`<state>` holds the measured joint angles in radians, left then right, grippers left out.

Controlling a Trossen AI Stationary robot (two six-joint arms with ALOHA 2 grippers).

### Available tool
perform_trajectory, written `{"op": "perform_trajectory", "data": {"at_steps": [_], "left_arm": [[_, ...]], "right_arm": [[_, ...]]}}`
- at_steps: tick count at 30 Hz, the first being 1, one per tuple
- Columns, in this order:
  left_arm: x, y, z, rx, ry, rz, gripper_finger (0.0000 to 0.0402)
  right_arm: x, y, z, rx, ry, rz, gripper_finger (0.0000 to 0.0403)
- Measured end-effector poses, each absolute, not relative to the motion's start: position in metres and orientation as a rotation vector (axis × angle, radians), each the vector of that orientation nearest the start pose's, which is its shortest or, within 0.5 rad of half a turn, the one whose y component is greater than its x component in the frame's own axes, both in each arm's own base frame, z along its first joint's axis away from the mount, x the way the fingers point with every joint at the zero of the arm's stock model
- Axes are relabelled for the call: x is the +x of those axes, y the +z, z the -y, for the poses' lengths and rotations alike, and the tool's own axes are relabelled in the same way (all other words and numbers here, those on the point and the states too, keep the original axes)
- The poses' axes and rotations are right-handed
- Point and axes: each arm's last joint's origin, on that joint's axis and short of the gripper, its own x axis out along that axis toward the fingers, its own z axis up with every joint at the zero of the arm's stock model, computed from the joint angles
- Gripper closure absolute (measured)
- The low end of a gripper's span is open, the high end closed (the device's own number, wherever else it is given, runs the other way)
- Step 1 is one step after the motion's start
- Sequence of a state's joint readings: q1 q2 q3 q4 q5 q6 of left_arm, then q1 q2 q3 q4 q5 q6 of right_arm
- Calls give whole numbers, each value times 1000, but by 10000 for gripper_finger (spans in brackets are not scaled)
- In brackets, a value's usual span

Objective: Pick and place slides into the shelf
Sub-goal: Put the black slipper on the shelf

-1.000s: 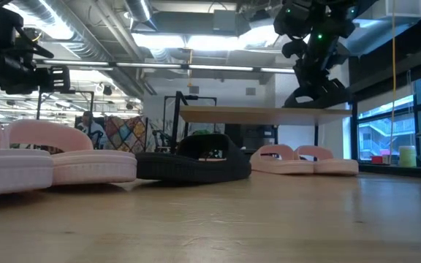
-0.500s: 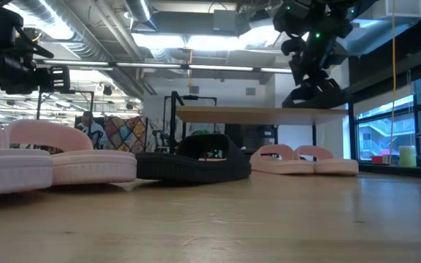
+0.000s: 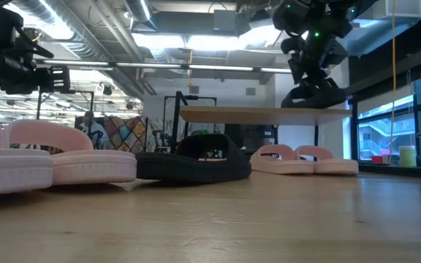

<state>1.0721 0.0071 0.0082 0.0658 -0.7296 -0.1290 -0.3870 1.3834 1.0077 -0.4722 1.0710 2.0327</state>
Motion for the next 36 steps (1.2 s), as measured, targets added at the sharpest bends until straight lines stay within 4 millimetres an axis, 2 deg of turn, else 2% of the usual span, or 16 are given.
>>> {"op": "perform_trajectory", "data": {"at_steps": [22, 29, 36], "left_arm": [[26, 172, -88, -79, 1793, 192, 267], [26, 172, -88, -79, 1793, 192, 267], [26, 172, -88, -80, 1782, 192, 267]], "right_arm": [[242, 266, 127, 1227, -1611, 770, 268], [242, 266, 127, 1166, -1626, 670, 268], [244, 266, 127, 1184, -1607, 642, 268]]}}
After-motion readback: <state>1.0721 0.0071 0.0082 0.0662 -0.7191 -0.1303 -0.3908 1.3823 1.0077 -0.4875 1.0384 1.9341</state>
